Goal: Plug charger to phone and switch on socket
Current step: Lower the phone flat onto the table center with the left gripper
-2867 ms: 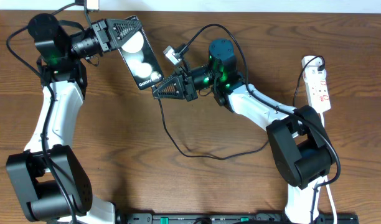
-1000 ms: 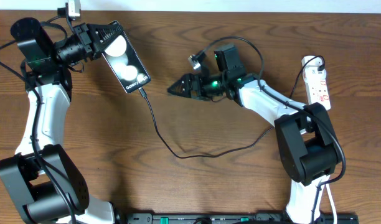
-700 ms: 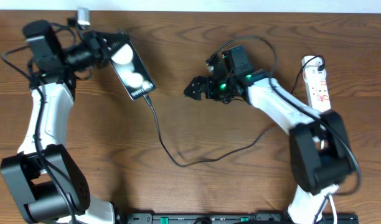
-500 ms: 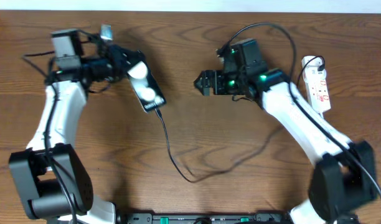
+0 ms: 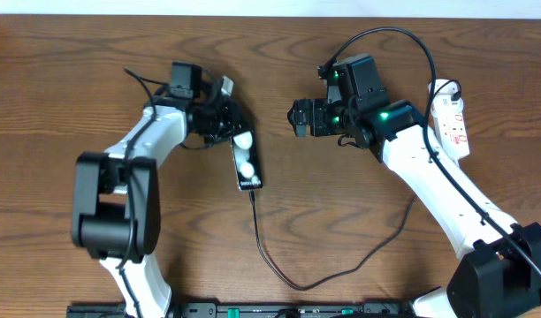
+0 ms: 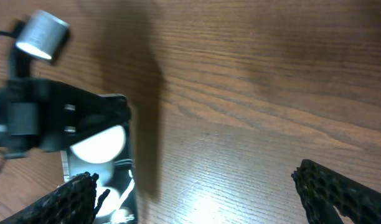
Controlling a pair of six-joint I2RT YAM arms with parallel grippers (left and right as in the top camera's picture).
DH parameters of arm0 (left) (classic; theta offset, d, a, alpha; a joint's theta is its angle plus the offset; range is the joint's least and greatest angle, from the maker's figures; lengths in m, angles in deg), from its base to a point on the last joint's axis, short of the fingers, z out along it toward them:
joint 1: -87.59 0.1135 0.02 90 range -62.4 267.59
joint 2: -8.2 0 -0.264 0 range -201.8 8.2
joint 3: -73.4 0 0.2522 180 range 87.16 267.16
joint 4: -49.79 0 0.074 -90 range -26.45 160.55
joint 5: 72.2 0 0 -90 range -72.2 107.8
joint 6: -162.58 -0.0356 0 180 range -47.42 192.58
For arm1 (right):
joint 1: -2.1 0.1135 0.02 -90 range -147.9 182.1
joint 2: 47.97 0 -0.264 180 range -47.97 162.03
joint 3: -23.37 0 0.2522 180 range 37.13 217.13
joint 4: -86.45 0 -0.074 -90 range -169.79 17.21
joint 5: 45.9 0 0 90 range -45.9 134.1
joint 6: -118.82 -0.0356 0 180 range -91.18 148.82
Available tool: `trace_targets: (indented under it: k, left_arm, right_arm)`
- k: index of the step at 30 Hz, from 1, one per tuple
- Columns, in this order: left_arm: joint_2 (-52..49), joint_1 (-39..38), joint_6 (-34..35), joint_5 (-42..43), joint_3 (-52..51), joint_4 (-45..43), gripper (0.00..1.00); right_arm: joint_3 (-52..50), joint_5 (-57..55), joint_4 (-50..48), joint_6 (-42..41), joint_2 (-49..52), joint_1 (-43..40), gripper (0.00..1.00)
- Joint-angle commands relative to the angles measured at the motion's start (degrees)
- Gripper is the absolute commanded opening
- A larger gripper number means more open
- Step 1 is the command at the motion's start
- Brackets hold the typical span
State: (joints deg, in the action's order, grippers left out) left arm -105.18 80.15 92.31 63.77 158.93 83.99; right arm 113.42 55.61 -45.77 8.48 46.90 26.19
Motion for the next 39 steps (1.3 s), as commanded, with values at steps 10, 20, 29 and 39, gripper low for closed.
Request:
trace_targets:
  k: [10,20,29,39]
  left_arm:
    - [-6.6,0.0,-0.8,-0.2,0.6,0.1,0.08]
    - [-6.5,0.0,-0.7,-1.1,0.6,0.2,0.62]
    - [-6.5,0.0,2.2,-11.1,0.6,3.2,0.77]
    - [-6.5,0.0,2.2,-26.3,0.6,10.8,0.80]
  right_arm:
    - [0.8,-1.1,0.3,0.7,-0.2,0.3,0.99]
    - [0.8,-1.1,0.5,0.7,-0.2,0.4,0.99]
    - [0.8,-1.1,0.7,1.2,-0.2,0.4,0.99]
    - [0.8,-1.1,0.7,1.1,-0.2,0.4,0.99]
